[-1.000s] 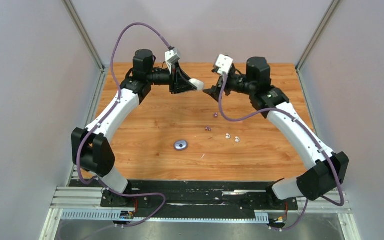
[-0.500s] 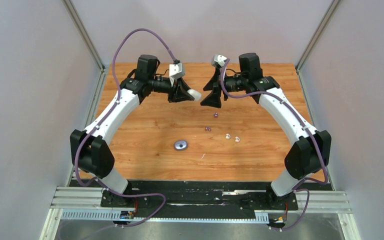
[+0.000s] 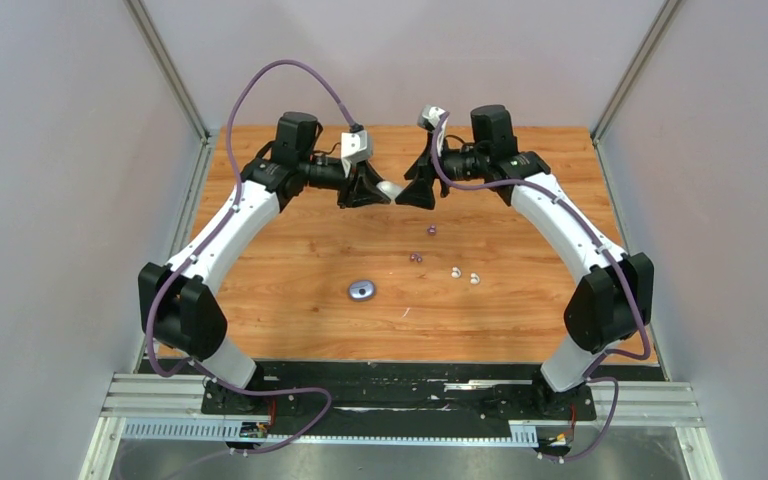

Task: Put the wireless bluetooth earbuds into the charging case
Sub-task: Open the charging case, then adjust the charging case.

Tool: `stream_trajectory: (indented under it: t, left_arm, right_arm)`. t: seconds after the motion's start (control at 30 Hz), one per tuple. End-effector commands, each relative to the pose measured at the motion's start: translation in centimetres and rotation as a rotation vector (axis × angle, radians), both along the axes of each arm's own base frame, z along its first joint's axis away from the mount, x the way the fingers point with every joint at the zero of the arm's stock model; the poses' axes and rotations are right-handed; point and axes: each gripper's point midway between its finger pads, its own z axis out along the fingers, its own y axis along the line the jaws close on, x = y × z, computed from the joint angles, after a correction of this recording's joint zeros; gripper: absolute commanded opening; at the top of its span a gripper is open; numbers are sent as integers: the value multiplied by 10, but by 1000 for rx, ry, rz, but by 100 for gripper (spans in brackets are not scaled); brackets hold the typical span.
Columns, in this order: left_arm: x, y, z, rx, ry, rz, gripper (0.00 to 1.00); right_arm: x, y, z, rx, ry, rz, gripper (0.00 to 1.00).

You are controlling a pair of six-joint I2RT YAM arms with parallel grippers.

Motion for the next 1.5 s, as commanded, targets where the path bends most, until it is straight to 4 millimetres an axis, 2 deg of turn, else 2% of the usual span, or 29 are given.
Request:
stream_trajectory:
  t: [0.0, 0.17, 0.37, 0.53, 0.63, 0.8, 0.87, 1.0, 1.1, 1.33, 1.47]
  left_arm:
    - [-11, 1, 19, -28, -62, -27, 0]
    - [-12, 1, 17, -27, -56, -29, 0]
    - [-10, 1, 12, -26, -44, -11, 0]
    - [-5, -2, 8, -40, 34, 27, 0]
    - [3, -2, 9, -70, 95, 54, 0]
    - [16, 0, 4, -129, 292, 106, 0]
    - [21, 2, 3, -156, 325, 123, 0]
    - [24, 4, 5, -198, 368, 129, 0]
    - [23, 3, 9, -221, 378, 102, 0]
    - [15, 2, 13, -218, 375, 37, 0]
    - [11, 4, 14, -204, 351, 25, 0]
  right_arm:
    - [38, -12, 30, 50, -56, -123, 73]
    - [56, -24, 38, 43, -102, -189, 73]
    - [54, -24, 42, 59, -96, -186, 73]
    - [38, -20, 49, 86, -85, -125, 74]
    - [24, -21, 64, 110, -96, -94, 76]
    - [6, -31, 83, 112, -135, -112, 79]
    - [-5, -33, 81, 97, -163, -95, 79]
    - [-11, -37, 58, 53, -128, -121, 76]
    - [-21, -32, 57, 58, -136, -56, 70]
    - [-4, -7, 43, 9, -212, 1, 63]
    - [11, -1, 40, 0, -221, -6, 56]
